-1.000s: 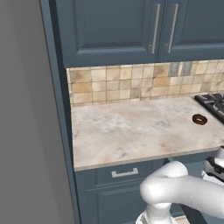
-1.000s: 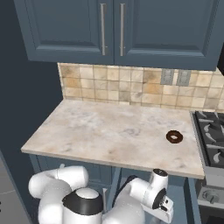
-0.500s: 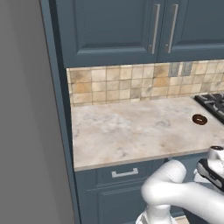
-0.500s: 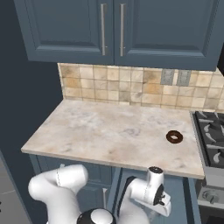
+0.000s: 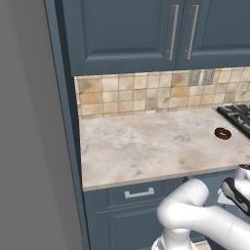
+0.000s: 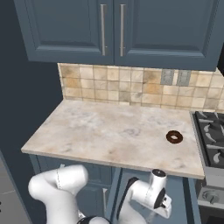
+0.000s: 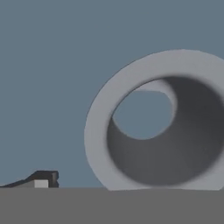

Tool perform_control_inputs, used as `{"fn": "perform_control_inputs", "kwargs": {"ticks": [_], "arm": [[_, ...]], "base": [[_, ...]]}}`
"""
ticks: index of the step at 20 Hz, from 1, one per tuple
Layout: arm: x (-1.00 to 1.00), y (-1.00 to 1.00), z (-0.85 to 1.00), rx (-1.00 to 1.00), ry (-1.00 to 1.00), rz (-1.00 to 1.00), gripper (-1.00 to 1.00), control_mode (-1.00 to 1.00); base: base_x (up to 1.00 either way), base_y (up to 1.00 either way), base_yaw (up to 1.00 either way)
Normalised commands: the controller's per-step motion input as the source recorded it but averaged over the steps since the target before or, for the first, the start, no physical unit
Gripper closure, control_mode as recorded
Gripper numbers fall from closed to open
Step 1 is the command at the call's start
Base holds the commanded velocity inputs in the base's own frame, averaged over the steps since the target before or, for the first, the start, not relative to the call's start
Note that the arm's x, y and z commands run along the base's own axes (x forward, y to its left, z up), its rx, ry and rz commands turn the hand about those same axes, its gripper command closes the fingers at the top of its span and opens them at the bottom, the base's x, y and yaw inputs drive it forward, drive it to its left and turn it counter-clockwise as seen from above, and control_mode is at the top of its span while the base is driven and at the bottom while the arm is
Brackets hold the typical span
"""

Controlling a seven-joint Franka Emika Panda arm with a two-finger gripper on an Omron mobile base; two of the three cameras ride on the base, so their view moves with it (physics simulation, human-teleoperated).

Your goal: Pick the measuring cup from the drawer and place it on the counter.

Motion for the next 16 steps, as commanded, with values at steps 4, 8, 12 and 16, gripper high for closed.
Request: {"fn": "perform_control_inputs", "kwargs": {"ticks": [4, 8, 12, 16], "arm": [[-0.91, 0.0, -0.41, 0.0, -0.08, 0.0, 1.0, -1.0], [-0.45, 0.0, 0.12, 0.01, -0.15, -0.01, 1.0, -1.0], [-0.08, 0.0, 0.77, 0.03, -0.11, -0.03, 1.0, -1.0], [-0.05, -0.05, 1.0, 0.02, -0.05, -0.01, 1.0, -1.0]], "base": [[0.0, 0.0, 0.0], [0.0, 0.0, 0.0], [0.0, 0.0, 0.0], [0.0, 0.0, 0.0]]}}
